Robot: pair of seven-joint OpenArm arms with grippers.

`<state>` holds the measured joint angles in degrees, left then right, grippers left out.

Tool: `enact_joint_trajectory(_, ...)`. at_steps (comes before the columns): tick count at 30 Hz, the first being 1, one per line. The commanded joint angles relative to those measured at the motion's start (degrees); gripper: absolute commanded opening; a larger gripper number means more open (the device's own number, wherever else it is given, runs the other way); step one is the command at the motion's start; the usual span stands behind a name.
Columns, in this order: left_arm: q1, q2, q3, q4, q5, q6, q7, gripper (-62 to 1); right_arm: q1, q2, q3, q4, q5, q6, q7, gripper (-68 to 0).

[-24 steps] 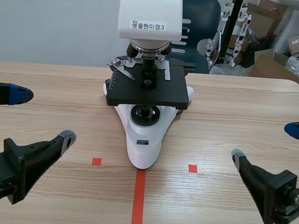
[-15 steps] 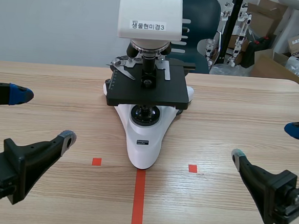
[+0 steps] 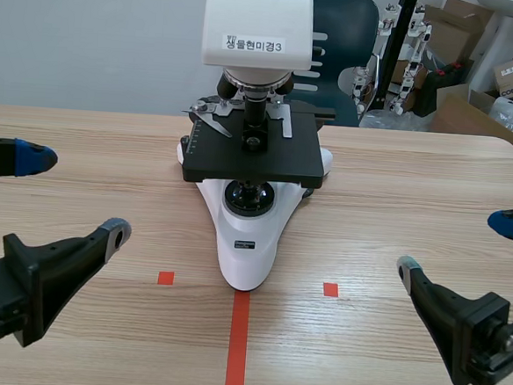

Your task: Point at the diaphragm

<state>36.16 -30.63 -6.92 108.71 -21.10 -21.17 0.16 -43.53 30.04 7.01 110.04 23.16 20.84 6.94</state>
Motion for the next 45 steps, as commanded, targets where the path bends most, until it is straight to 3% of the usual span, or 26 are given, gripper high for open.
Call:
enact_joint_trajectory(1,-0.7,0.3,-0.2,-2.4,-0.5,0.0,-2.0,1.4,0.5,0.7,0.1,0.5,0.4,0.2,0.7,0.4)
enact_joint_trajectory(9,-5.1,0.3,2.0,-15.5,-0.5,-2.8,-16.1,1.4,0.5,0.7,0.1,0.5,0.4,0.2,0.7,0.4)
enact_joint_trajectory(23,-16.2,3.2,12.2,-37.1,0.3,-2.8,-38.5,1.4,0.5,0.7,0.1,0.5,0.4,0.2,0.7,0.4)
enact_joint_trajectory(31,-18.9,7.0,17.0,-44.1,5.9,-2.8,-48.7,1.4,0.5,0.7,0.1,0.5,0.4,0.2,0.2,0.4)
enact_joint_trajectory(37,-19.1,10.8,18.6,-45.6,7.8,-0.4,-49.9,1.4,0.5,0.7,0.1,0.5,0.4,0.2,0.2,0.4)
enact_joint_trajectory(41,-19.0,14.2,18.6,-46.0,13.8,2.7,-49.9,1.4,0.5,0.7,0.1,0.5,0.4,0.2,0.2,0.4)
enact_joint_trajectory(45,-19.0,17.7,18.6,-46.0,18.0,2.7,-49.9,1.4,0.5,0.7,0.1,0.5,0.4,0.2,0.2,0.4)
